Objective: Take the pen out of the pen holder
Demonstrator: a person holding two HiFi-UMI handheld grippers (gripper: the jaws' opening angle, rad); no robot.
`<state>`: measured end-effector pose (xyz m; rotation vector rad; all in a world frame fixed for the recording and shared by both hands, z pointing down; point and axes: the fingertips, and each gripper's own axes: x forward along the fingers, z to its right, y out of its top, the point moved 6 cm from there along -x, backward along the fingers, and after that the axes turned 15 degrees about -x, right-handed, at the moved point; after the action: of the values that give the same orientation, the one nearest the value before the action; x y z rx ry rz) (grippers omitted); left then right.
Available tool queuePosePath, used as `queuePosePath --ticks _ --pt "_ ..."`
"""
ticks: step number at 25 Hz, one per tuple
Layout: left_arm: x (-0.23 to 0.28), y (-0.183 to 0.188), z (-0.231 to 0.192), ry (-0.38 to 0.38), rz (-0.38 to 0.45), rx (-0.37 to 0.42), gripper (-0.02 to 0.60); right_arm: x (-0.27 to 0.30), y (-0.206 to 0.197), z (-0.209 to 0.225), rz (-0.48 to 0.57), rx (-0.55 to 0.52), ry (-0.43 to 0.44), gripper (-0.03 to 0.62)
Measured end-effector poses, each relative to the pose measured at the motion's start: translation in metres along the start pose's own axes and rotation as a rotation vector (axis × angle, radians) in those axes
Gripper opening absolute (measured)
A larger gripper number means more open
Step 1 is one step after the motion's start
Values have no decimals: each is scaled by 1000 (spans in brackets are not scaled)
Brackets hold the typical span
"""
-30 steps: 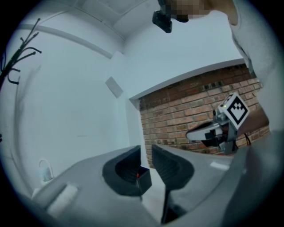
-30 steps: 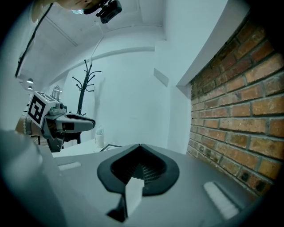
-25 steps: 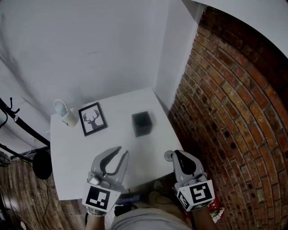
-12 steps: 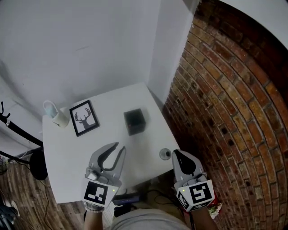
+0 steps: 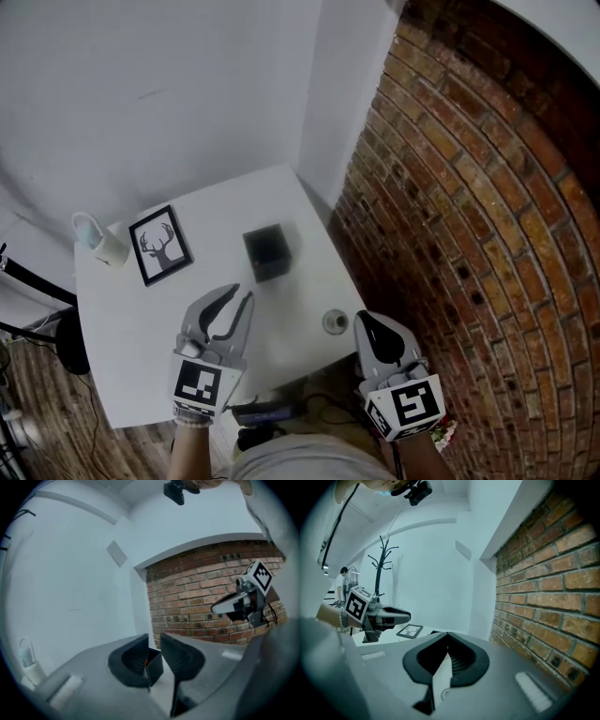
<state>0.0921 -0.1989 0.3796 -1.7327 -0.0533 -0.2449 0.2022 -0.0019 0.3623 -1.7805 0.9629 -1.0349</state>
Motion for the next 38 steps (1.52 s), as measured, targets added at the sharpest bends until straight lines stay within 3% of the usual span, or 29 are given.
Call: queuePosePath --ticks 5,15,33,38 --pt "20 -11 -11 4 -5 29 75 4 -7 8 -16 8 2 4" --pt "56 -40 -26 38 -58 -12 86 13 -24 21 -43 10 21 5" --pt "101 -72 -41 161 -98 -41 95 22 -60 54 -84 20 41 5" --pt "106 -75 -41 194 -104 -38 61 23 -65 60 -87 25 50 4"
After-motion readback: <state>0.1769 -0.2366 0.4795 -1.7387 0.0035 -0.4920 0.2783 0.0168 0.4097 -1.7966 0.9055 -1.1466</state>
